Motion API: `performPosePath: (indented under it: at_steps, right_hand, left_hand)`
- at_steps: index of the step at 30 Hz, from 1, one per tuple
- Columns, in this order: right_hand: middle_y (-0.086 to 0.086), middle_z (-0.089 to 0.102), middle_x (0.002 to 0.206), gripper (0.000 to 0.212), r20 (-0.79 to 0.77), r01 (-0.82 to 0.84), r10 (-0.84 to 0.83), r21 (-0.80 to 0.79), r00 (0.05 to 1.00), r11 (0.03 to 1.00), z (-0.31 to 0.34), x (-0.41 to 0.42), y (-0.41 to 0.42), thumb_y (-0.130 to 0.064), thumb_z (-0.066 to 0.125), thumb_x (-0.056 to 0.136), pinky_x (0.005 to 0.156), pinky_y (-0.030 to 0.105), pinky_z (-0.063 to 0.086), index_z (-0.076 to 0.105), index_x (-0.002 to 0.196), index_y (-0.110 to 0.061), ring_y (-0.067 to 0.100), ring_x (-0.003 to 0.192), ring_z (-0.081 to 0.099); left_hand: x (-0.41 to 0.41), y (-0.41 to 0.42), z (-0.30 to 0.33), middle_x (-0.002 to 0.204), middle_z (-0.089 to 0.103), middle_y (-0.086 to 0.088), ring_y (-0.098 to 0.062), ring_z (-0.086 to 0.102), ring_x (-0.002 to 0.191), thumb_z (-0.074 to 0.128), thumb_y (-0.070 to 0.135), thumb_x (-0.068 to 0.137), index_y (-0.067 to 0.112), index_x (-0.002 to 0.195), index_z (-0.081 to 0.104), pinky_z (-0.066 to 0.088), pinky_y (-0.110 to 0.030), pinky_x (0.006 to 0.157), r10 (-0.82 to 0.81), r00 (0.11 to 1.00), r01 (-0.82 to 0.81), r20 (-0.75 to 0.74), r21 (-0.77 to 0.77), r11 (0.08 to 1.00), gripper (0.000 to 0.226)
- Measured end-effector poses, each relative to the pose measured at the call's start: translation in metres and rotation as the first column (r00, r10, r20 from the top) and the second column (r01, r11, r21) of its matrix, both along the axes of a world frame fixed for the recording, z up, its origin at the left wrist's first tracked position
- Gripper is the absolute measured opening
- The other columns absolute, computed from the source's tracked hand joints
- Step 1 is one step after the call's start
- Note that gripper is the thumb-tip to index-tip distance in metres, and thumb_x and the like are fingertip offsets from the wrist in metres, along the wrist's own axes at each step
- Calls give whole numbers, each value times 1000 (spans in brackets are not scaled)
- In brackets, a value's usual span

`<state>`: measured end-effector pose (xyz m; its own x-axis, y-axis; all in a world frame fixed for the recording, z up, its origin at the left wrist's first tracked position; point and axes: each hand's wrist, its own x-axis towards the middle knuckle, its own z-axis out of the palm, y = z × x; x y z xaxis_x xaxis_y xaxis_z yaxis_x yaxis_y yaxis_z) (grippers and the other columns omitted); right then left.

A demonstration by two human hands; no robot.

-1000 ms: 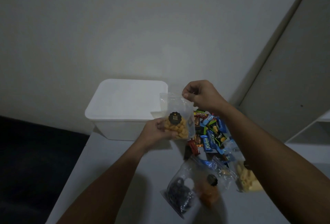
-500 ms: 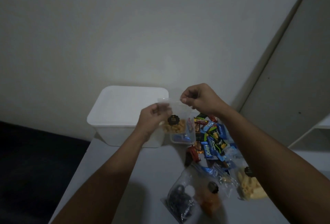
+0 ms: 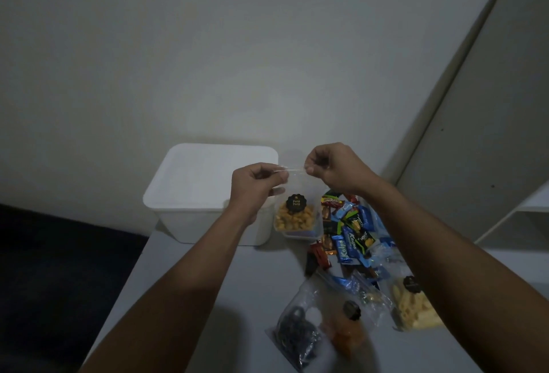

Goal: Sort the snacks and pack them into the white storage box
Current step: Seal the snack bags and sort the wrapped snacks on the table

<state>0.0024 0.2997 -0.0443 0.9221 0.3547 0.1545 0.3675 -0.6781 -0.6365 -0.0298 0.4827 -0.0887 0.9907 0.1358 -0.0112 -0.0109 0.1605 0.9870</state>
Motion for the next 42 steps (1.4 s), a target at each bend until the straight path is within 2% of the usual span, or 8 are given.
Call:
performPosePath:
  at_steps: [7,15,18,24,27,33,37,42]
  right_hand:
    - [-4,64,80,2,79,2,0,-30,997,1000,1,-6,2,-17,68,88,64,23,46,67,89,-16,12,74,58]
    - [-2,64,73,4,180,108,-100,-36,979,994,-8,-4,-4,-13,67,87,63,27,42,69,83,-15,16,67,56]
    - [-2,66,73,3,124,122,-124,22,984,992,-5,-6,-4,-14,69,86,62,25,46,71,83,-14,14,68,58]
    - [-3,65,74,1,39,103,-106,81,994,991,0,-8,-2,-15,69,87,57,16,41,69,86,-14,9,67,58]
    - [-3,65,74,2,54,117,-123,90,991,989,-1,-9,-1,-15,70,86,58,18,43,70,85,-14,11,68,59]
    - [3,69,76,2,87,168,-177,96,980,981,-2,-6,1,-16,73,84,68,34,52,73,83,-14,22,73,64]
    - [-1,67,71,6,106,187,-196,91,975,978,-5,-5,6,-14,72,84,65,30,50,72,79,-17,16,67,61]
    - [-1,65,74,8,71,127,-133,89,989,988,-9,-9,5,-14,66,88,61,26,46,67,82,-19,16,70,59]
  left_hand:
    - [4,-11,8,71,71,-9,-24,68,71,75,-4,76,7,72,72,60,-40,72,57,998,-59,26,92,994,12]
    - [3,-16,16,77,71,-13,-22,68,72,72,-2,79,-1,85,72,62,-38,71,8,999,-13,37,126,992,6]
    - [3,-17,16,78,72,-15,-24,69,72,72,-2,79,-1,84,73,61,-36,71,52,998,-57,38,133,989,5]
    - [5,-20,18,73,70,-11,-19,67,65,73,-5,77,2,80,73,61,-30,69,92,993,-101,70,141,985,8]
    - [4,-20,17,71,69,-12,-21,66,64,71,-6,78,0,82,72,60,-29,66,88,993,-99,79,149,984,7]
    - [6,-21,19,72,69,-9,-18,66,63,71,-5,79,5,76,72,60,-27,63,101,991,-114,84,179,977,10]
    - [7,-24,17,70,66,-5,-15,63,63,68,-4,82,6,76,70,60,-25,63,120,987,-141,104,227,964,12]
    - [6,-25,14,72,64,-7,-18,61,64,64,0,86,8,78,68,58,-35,69,108,981,-155,161,319,935,12]
